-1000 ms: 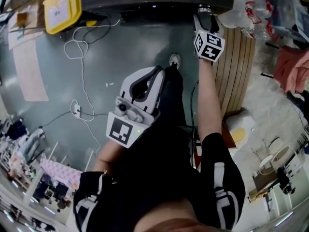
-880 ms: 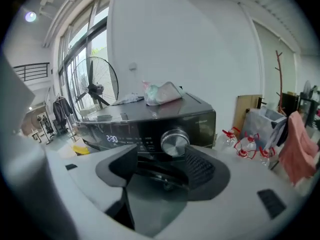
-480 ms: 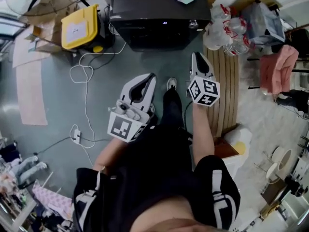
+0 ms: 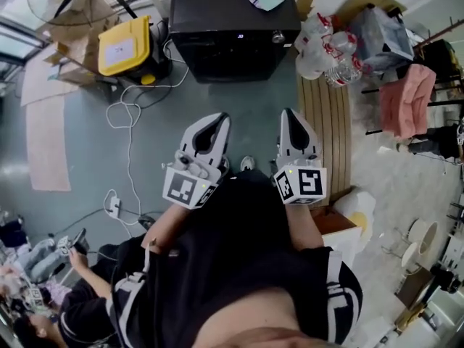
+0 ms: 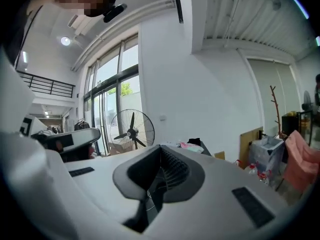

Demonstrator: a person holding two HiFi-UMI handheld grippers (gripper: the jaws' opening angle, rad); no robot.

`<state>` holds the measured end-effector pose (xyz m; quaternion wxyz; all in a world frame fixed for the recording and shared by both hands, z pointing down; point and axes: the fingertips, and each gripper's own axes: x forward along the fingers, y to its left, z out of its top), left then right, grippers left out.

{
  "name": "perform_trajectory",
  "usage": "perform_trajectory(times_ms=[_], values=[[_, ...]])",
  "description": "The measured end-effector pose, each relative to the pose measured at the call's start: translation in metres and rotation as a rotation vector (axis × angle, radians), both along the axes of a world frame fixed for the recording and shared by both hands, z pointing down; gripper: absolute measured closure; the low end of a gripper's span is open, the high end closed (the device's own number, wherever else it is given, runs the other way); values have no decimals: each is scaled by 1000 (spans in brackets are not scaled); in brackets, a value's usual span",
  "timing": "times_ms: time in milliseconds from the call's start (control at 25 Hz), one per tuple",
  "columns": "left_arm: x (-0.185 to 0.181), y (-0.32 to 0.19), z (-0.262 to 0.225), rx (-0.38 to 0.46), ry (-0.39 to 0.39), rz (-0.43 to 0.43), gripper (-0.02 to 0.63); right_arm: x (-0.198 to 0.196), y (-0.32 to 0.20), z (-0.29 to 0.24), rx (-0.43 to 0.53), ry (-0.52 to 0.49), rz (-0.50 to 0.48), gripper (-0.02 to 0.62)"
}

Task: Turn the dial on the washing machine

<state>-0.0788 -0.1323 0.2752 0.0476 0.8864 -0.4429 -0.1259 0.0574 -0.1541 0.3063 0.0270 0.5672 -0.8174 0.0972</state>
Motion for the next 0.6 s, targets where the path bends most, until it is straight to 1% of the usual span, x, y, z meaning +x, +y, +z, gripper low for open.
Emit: perform_trajectory(times_ms=[200,320,600], values=[[14,9,-1,-10,7,-35,583,5,23,11,-22,10,-31,569],[20,10,3,-16,-9,-44,583,9,26,14,-14,5,-48,570],[26,14,2,-17,-19,-66,583,17,28,11,-4,8,-71,571]])
